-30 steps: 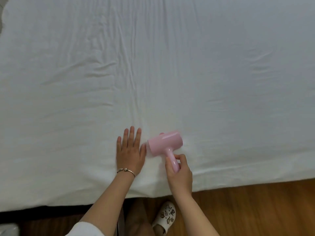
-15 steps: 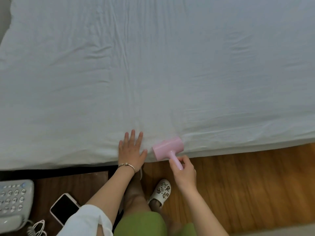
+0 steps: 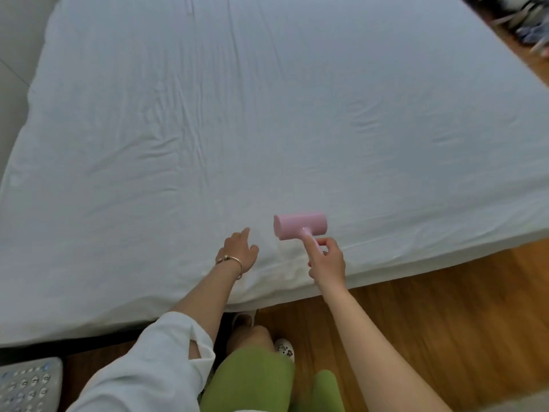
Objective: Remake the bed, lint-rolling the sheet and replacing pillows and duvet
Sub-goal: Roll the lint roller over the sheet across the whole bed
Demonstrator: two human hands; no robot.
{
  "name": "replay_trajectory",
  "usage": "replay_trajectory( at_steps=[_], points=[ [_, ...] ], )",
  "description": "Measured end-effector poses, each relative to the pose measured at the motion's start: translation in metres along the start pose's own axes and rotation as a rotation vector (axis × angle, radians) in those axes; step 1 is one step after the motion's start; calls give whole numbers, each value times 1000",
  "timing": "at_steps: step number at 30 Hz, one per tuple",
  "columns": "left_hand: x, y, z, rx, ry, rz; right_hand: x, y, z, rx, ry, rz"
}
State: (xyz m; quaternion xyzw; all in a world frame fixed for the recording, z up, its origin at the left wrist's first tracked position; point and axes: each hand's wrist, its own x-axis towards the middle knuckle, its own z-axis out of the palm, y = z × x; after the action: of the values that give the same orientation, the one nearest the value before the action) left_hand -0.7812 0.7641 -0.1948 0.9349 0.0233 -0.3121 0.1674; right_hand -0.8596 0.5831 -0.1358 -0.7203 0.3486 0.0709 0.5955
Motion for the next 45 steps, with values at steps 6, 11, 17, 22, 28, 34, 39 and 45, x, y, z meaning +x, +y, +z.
replay_trajectory(
  at_steps=[6,11,17,22,28,34,39,45],
  points=[
    [53,19,-47,-18,21,-27,59,-65,15,7,-16,8],
    [135,24,-94,-40,56,-58,140,-127,48,-29,-53,-4],
    [275,31,-166,-54,170,-41,269,-210,106,-74,-115,-26],
    [405,40,-227,-145,336,-48,375,-263,156,-94,-91,-52],
    [519,57,-240,-40,486,-102,499,-323,220,-205,-59,-195],
    [547,46,-203,3,741,-80,592,-393,296,-300,-34,-386],
    [554,43,-193,-17,786,-63,626,-401,349,-398,-93,-378],
    [555,43,-194,-30,760,-62,614,-353,347,-360,-83,-303]
  ],
)
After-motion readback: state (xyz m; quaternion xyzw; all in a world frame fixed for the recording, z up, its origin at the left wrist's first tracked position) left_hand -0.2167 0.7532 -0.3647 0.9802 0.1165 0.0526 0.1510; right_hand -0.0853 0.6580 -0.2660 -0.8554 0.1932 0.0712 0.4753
